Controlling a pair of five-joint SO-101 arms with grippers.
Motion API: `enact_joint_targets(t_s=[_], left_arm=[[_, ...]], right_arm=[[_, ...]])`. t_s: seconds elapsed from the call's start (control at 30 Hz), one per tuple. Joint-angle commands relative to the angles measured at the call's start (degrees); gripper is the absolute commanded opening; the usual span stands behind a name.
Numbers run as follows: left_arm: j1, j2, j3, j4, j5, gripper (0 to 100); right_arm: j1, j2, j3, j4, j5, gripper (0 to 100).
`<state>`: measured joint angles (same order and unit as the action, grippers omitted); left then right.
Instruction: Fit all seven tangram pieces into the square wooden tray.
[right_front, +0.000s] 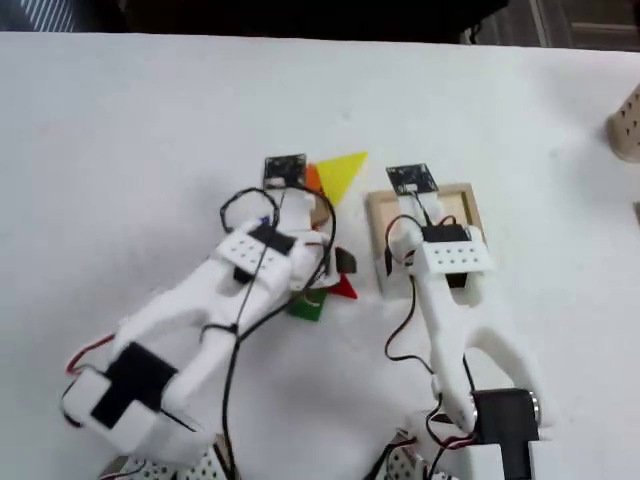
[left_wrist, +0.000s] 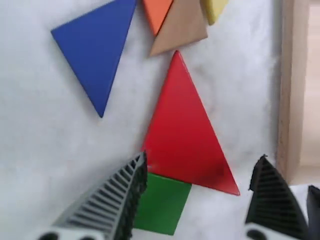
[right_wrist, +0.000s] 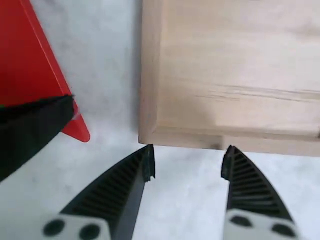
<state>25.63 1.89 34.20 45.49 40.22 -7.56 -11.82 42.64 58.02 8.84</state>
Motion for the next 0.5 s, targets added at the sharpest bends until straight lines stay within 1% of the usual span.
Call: enact_joint_targets(t_s=[0.0, 0.47], left_arm=[[0.6, 3.6, -5.3, 0.7, 2.4, 33], [0.4, 5.4, -5.1, 0.7, 2.6, 33]], right_arm=[[0.2, -0.1, -2.7, -0.6, 0.9, 21.9], [0.0, 0.0, -2.7, -0.6, 1.0, 21.9]])
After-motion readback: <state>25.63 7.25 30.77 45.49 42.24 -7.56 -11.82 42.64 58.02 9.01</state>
